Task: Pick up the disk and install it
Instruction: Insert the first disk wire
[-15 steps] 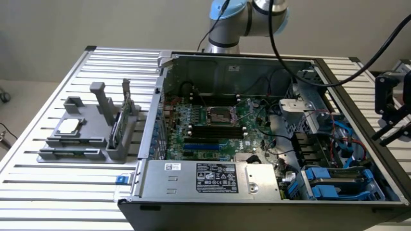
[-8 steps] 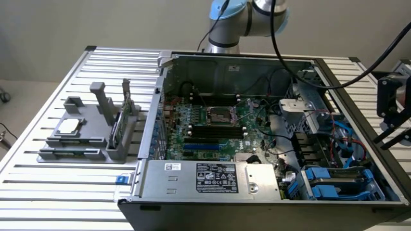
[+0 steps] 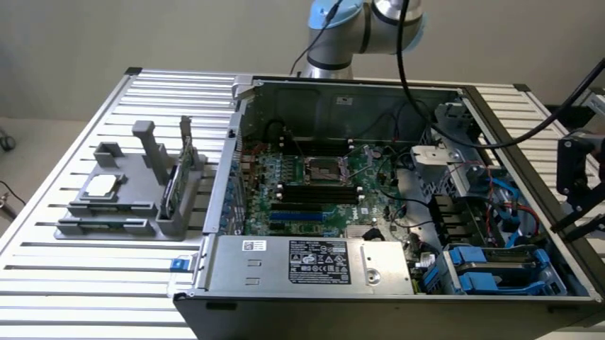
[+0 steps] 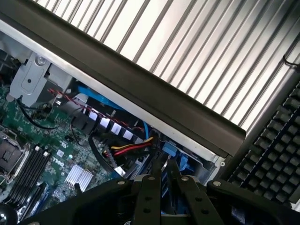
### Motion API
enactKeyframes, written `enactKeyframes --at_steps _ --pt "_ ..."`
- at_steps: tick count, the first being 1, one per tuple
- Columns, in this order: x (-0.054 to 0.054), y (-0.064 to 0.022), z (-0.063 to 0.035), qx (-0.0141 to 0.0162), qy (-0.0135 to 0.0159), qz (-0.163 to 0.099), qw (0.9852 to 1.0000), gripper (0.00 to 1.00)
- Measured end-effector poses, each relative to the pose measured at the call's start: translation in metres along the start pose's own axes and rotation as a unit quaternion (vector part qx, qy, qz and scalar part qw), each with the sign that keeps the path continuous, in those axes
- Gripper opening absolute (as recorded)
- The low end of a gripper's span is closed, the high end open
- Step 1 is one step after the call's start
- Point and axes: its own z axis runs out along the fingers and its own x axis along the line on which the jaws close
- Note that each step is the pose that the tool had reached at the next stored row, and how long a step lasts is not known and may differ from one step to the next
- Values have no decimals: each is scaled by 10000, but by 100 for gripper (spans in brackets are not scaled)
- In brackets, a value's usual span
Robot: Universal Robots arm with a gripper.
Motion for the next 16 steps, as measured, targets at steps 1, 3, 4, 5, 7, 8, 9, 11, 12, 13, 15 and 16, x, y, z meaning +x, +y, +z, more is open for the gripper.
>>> enactKeyframes --at_steps 1,3,4,5,7,8,9,11,12,13,15,16 --pt "11 -21 17 -5 0 -1 10000 20" --pt "25 -62 43 -25 18 -2 10000 20" --pt "29 -77 60 -28 20 -2 10000 20" --pt "34 -90 77 -28 20 -2 10000 20" --pt "32 -98 115 -28 20 -2 10000 20" --pt "27 -101 128 -28 20 -3 10000 20" --pt "22 -104 139 -28 20 -3 10000 20" --pt "12 -110 172 -28 19 -2 10000 20" --pt "9 -111 187 -28 19 -2 10000 20" --pt "8 -112 200 -28 20 -2 10000 22" --pt "5 -113 228 -28 20 0 10000 28" --pt "4 -114 244 -29 20 6 10000 28"
